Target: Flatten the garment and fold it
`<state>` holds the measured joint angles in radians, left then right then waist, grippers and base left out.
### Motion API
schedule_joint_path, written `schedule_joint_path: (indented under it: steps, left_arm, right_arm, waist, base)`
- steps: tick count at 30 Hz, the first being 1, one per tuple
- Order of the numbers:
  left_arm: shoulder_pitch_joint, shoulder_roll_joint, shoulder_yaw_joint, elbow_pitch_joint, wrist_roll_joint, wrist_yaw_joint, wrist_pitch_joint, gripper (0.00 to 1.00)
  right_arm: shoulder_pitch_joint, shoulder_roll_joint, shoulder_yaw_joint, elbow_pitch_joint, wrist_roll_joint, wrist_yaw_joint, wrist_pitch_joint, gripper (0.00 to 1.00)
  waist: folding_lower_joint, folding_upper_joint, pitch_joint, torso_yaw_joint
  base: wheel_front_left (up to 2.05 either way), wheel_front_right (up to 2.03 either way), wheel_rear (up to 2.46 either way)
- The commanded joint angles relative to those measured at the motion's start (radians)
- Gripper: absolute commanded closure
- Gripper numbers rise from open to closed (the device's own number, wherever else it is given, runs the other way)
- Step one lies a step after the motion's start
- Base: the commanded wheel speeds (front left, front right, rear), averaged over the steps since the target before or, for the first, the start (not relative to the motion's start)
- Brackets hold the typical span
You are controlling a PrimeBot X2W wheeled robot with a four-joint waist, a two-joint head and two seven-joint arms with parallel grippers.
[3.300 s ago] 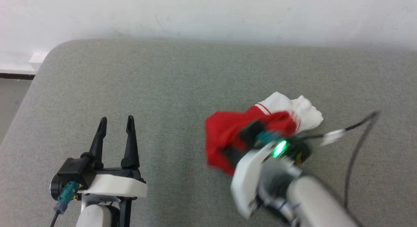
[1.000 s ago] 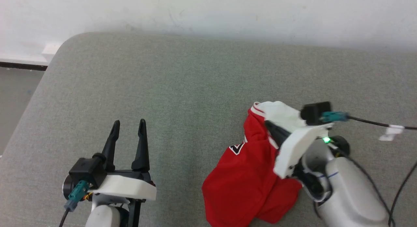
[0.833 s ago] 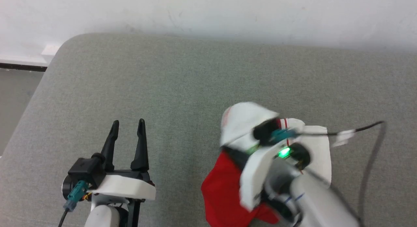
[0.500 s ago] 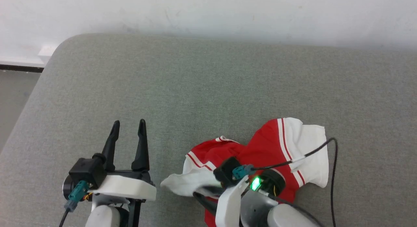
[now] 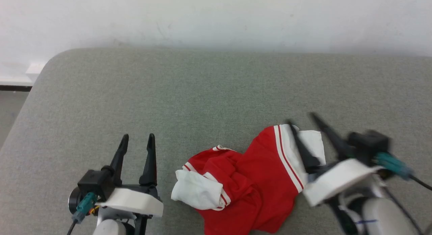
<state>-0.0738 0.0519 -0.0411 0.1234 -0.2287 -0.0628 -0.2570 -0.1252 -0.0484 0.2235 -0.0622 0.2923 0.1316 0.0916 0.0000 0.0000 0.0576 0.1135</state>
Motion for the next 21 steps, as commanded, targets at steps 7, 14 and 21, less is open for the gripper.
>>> schedule_joint_path:
  steps: [7,14,21]
  left_arm:
    - [0.030,-0.002,0.000,0.025,0.020,-0.020,-0.005,0.00]
    - [0.015,-0.002,0.002,0.019,0.014,-0.018,-0.005,0.00]
    - [0.003,0.008,-0.083,0.098,0.016,-0.044,0.068,0.00]
  right_arm:
    - [0.127,-0.002,-0.267,0.055,-0.118,-0.001,-0.020,0.00]
    - [0.112,-0.002,-0.302,0.177,-0.096,-0.001,0.057,0.00]
    - [0.042,-0.002,-0.287,0.238,-0.065,-0.001,0.035,0.00]
  waist:
    - [0.0000,0.0000,-0.015,-0.032]
    - [0.0000,0.0000,0.003,-0.034]
    - [0.0000,0.0000,0.019,-0.007]
  base:
    - [0.00,0.00,0.00]
    - [0.00,0.00,0.00]
    - [0.00,0.00,0.00]
